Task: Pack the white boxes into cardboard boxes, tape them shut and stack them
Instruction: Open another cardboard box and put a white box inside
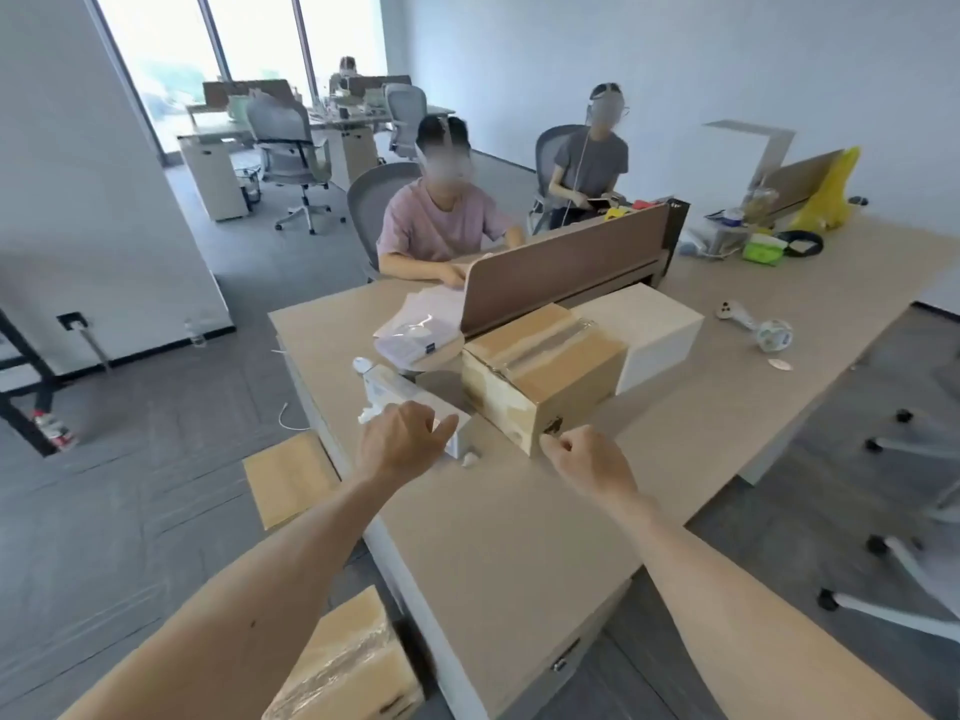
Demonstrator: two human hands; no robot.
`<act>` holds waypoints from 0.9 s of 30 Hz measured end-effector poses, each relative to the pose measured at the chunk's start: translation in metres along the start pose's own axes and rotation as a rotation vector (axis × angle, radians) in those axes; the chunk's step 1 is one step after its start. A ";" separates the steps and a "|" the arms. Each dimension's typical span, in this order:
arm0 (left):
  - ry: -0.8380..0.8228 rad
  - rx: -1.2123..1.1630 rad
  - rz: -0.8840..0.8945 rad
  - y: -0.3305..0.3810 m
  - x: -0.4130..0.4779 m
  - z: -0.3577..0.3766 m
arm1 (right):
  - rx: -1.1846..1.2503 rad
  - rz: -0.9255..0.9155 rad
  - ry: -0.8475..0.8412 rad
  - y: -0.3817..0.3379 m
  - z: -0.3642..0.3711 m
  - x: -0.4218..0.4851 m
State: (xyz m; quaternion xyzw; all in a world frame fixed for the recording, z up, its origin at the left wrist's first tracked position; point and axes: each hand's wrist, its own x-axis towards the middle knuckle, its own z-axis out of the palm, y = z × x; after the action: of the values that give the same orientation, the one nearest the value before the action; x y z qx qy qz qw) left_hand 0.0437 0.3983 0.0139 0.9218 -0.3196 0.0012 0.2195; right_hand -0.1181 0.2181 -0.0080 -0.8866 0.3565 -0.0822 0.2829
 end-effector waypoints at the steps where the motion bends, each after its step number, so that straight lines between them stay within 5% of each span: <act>1: -0.004 0.004 0.010 0.023 0.008 0.010 | 0.010 0.001 0.011 0.021 -0.017 0.003; 12: -0.072 0.128 0.118 0.173 0.084 0.109 | -0.024 0.080 0.092 0.212 -0.153 0.067; 22: -0.037 0.169 -0.024 0.166 0.177 0.146 | -0.046 -0.033 -0.070 0.203 -0.126 0.185; 27: -0.168 -0.026 -0.120 0.140 0.256 0.184 | -0.092 -0.056 -0.176 0.202 -0.111 0.267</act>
State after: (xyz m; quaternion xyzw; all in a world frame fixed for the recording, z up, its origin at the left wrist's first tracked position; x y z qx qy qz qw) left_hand 0.1398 0.0751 -0.0596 0.9331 -0.2813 -0.0936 0.2037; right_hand -0.0789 -0.1306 -0.0445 -0.9122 0.3086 0.0045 0.2695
